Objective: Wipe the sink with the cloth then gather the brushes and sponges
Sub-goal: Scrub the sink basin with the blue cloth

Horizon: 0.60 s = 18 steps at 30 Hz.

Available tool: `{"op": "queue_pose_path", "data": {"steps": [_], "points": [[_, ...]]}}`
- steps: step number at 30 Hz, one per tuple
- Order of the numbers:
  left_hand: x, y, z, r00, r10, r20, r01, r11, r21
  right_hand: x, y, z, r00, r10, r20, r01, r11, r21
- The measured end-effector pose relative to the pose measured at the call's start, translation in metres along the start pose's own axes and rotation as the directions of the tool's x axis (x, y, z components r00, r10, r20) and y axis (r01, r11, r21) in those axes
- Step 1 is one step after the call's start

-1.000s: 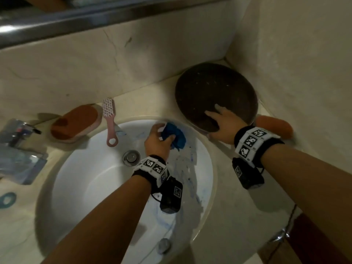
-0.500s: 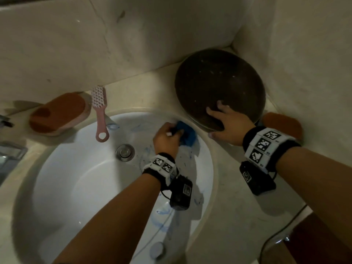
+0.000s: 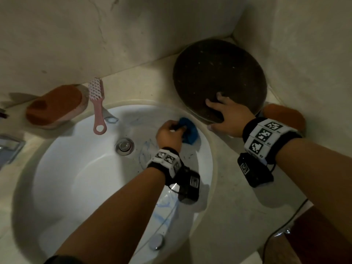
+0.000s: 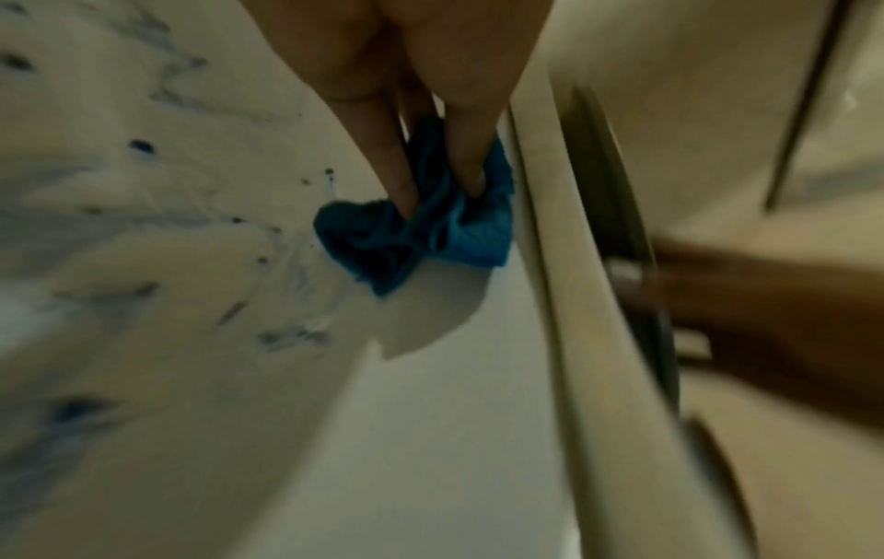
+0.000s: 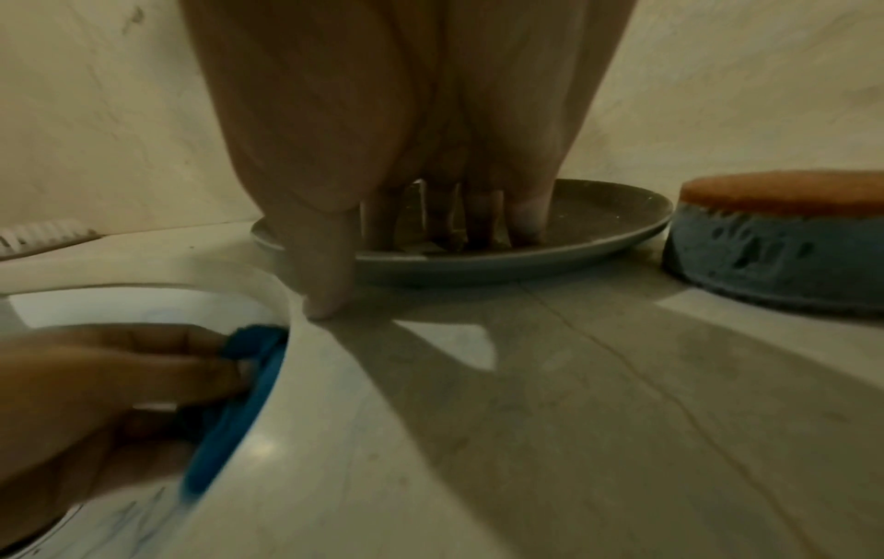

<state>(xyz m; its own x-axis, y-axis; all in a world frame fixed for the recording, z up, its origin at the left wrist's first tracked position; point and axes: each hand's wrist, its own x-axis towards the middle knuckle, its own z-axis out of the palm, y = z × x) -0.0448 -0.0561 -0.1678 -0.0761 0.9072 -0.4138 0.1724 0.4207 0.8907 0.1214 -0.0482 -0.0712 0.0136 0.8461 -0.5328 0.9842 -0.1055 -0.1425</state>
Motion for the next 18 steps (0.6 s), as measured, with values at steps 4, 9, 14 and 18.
{"op": "queue_pose_path", "data": {"steps": [4,9,14,18], "points": [[-0.041,-0.032,-0.001,0.943,-0.024,0.332,-0.076,0.956,0.284,0.001,-0.001,0.0,1.0,0.001,0.007,-0.001,1.0,-0.013],[-0.013,-0.011,0.001,0.984,-0.028,0.179,0.003,0.991,0.136,0.0,0.0,0.0,1.0,-0.005,-0.014,0.005,1.0,-0.011],[-0.04,-0.006,-0.004,0.915,-0.026,0.402,-0.065,0.975,0.211,-0.001,0.0,0.0,1.0,-0.017,-0.025,0.017,1.0,0.0],[-0.049,-0.017,0.003,0.913,0.093,0.397,-0.259,0.884,0.389,-0.001,0.0,0.0,0.999,-0.014,-0.038,0.014,1.0,0.003]]}}
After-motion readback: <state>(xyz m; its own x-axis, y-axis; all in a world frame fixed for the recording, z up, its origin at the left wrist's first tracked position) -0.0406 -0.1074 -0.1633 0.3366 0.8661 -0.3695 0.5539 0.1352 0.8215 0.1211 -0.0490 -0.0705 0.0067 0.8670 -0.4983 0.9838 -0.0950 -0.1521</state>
